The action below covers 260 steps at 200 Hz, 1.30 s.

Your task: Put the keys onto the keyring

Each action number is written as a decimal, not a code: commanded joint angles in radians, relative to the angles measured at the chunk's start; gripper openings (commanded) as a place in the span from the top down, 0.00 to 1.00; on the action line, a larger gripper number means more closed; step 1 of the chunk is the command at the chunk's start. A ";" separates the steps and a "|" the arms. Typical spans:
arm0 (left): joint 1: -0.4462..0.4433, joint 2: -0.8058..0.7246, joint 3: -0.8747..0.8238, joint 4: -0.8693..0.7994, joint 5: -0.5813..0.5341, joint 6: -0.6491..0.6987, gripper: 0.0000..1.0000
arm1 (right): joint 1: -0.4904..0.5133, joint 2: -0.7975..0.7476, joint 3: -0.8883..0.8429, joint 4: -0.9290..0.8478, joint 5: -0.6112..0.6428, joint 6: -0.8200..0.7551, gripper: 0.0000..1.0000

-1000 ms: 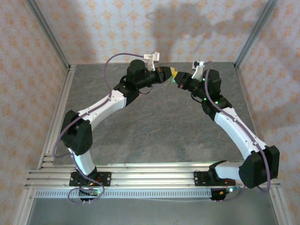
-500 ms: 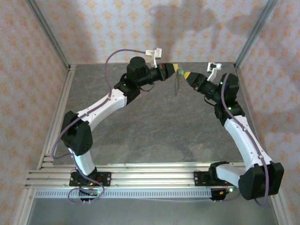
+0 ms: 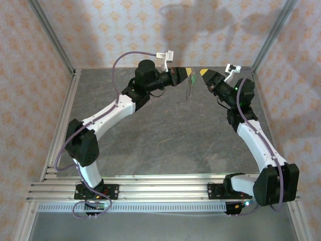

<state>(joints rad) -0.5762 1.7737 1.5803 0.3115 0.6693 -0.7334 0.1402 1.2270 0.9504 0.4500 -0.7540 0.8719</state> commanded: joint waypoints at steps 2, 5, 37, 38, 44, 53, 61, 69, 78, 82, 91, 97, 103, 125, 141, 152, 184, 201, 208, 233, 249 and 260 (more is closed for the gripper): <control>0.000 0.009 0.042 0.056 0.019 0.012 1.00 | 0.036 -0.006 -0.011 0.116 0.005 0.045 0.68; 0.000 0.009 0.043 0.056 0.019 0.012 1.00 | 0.041 -0.007 -0.013 0.115 0.007 0.042 0.68; 0.000 0.010 0.048 0.055 0.018 0.015 1.00 | 0.064 -0.033 -0.049 0.114 0.022 0.031 0.68; 0.000 0.010 0.048 0.055 0.018 0.014 1.00 | 0.065 -0.034 -0.051 0.114 0.023 0.030 0.68; 0.001 0.011 0.049 0.055 0.018 0.014 1.00 | 0.066 -0.038 -0.061 0.115 0.029 0.029 0.68; 0.000 0.012 0.050 0.054 0.018 0.014 1.00 | 0.066 -0.038 -0.072 0.116 0.034 0.027 0.69; 0.001 0.012 0.052 0.054 0.019 0.014 1.00 | 0.067 -0.038 -0.079 0.116 0.036 0.026 0.69; 0.000 0.012 0.053 0.052 0.019 0.014 1.00 | 0.067 -0.062 -0.084 0.115 0.038 0.024 0.69; 0.001 0.012 0.054 0.051 0.019 0.015 1.00 | 0.068 -0.071 -0.088 0.112 0.041 0.022 0.69; 0.001 0.012 0.055 0.051 0.021 0.017 1.00 | 0.066 -0.073 -0.089 0.109 0.045 0.019 0.69; 0.000 0.012 0.054 0.049 0.022 0.018 1.00 | 0.067 -0.082 -0.090 0.092 0.059 0.006 0.69; 0.001 0.010 0.054 0.048 0.023 0.019 1.00 | 0.065 -0.087 -0.088 0.077 0.071 -0.005 0.69; 0.001 0.009 0.053 0.047 0.024 0.021 1.00 | 0.060 -0.094 -0.085 0.063 0.083 -0.012 0.70; 0.000 0.003 0.049 0.038 0.035 0.035 1.00 | 0.023 -0.102 -0.084 0.053 0.139 0.013 0.70; 0.000 -0.002 0.041 0.056 0.051 0.042 1.00 | -0.008 -0.083 -0.077 0.093 0.145 0.053 0.71; 0.000 -0.005 0.028 0.083 0.056 0.036 1.00 | -0.020 -0.060 -0.067 0.130 0.136 0.079 0.72; 0.000 -0.015 -0.003 0.134 0.032 0.005 1.00 | -0.018 0.026 -0.046 0.244 0.136 0.126 0.76; 0.000 -0.020 -0.027 0.176 0.006 -0.026 1.00 | 0.000 0.065 -0.048 0.310 0.144 0.161 0.78; 0.000 -0.022 -0.037 0.193 -0.005 -0.039 1.00 | 0.018 0.073 -0.047 0.326 0.151 0.168 0.79; 0.001 -0.022 -0.056 0.239 -0.021 -0.071 1.00 | 0.095 0.072 -0.044 0.335 0.186 0.141 0.83; 0.000 -0.023 -0.059 0.238 -0.031 -0.071 1.00 | 0.131 0.045 -0.061 0.347 0.215 0.128 0.85; 0.000 -0.026 -0.062 0.238 -0.037 -0.073 1.00 | 0.150 0.018 -0.076 0.346 0.235 0.118 0.87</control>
<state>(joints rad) -0.5716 1.7744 1.5219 0.4465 0.6651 -0.7864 0.2550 1.3083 0.8700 0.7017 -0.5701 1.0122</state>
